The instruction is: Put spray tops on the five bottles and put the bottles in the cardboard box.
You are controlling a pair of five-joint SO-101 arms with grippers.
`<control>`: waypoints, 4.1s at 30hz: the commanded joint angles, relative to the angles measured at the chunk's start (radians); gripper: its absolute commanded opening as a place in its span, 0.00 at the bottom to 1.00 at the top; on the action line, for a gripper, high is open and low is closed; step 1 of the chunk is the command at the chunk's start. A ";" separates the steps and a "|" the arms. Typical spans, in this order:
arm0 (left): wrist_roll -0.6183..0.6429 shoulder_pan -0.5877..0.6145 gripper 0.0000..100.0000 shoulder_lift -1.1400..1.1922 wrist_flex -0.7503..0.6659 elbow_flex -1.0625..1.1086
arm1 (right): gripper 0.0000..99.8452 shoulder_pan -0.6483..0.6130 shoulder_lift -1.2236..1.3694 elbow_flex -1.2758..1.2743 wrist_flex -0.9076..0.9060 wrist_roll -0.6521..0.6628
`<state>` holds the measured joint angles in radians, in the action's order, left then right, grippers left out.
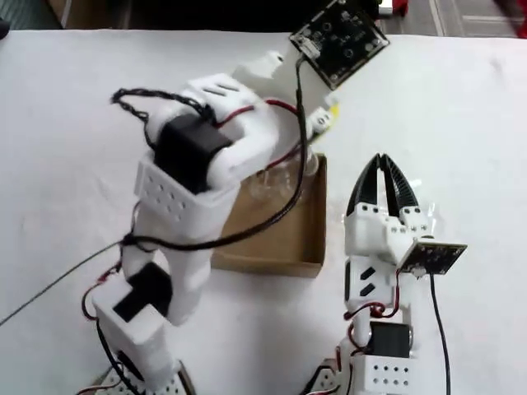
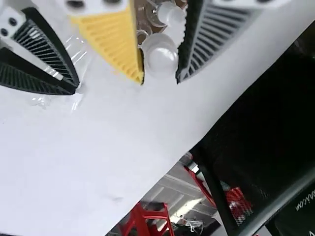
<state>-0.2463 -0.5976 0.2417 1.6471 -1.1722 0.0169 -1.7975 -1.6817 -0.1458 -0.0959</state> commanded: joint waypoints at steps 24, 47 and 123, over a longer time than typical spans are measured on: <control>0.029 0.012 0.02 0.027 0.037 -0.003 | 0.02 0.007 -0.005 -0.008 -0.018 0.005; 0.029 0.007 0.02 0.044 -0.020 -0.060 | 0.02 -0.068 -0.005 -0.008 -0.041 0.124; -0.011 0.031 0.02 0.407 -0.017 -0.115 | 0.02 -0.073 -0.005 -0.008 -0.045 0.130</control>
<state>-0.2509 -0.6007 0.6621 1.6548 -1.2658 -0.0491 -1.7975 -1.6817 -0.1826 0.0192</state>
